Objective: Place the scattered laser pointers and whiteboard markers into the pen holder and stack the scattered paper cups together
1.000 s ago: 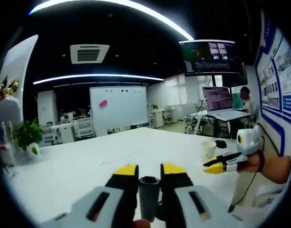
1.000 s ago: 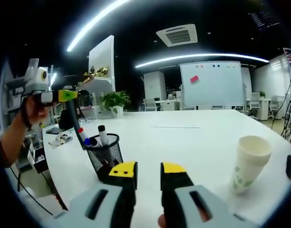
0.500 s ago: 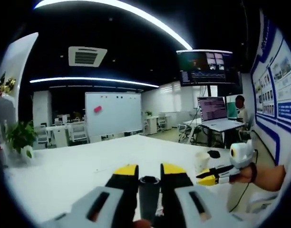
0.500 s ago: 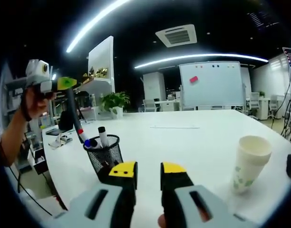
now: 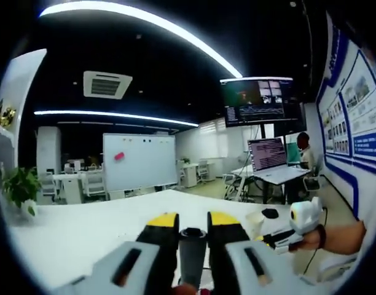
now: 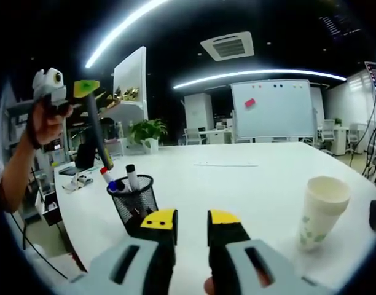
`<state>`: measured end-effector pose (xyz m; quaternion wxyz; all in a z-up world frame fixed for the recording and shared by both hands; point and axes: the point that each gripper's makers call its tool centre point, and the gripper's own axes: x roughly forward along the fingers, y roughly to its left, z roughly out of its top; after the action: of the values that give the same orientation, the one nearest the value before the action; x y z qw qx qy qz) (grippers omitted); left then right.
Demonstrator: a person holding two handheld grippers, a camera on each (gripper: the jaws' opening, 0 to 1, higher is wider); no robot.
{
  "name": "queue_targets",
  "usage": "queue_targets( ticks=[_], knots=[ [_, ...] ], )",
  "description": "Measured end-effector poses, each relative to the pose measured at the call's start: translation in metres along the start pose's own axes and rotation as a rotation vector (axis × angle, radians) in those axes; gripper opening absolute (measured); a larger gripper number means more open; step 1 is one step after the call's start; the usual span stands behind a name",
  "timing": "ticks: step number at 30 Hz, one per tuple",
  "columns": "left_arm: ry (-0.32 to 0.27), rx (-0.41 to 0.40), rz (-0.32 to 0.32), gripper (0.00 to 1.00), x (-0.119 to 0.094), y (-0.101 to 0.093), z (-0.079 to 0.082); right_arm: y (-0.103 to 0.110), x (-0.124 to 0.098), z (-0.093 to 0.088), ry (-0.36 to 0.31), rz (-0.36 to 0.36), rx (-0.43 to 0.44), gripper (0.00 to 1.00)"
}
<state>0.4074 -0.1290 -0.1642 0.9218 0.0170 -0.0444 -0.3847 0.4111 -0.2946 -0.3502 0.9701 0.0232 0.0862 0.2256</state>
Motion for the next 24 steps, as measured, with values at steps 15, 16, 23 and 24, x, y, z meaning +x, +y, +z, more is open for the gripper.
queue_targets(
  ticks=[15, 16, 23, 24],
  knots=[
    [0.002, 0.007, -0.042, 0.18, 0.019, -0.012, 0.000, -0.007, -0.003, -0.001, 0.006, -0.011, -0.001, 0.20],
    [0.005, 0.009, -0.043, 0.18, 0.020, -0.012, 0.000, -0.007, -0.002, -0.001, 0.007, -0.010, -0.003, 0.20],
    [0.011, -0.006, -0.050, 0.18, 0.023, -0.014, -0.007, -0.009, -0.005, 0.000, 0.003, -0.018, 0.000, 0.20],
    [0.011, -0.006, -0.051, 0.18, 0.023, -0.014, -0.007, -0.009, -0.005, -0.001, 0.003, -0.018, 0.001, 0.20]
  ],
)
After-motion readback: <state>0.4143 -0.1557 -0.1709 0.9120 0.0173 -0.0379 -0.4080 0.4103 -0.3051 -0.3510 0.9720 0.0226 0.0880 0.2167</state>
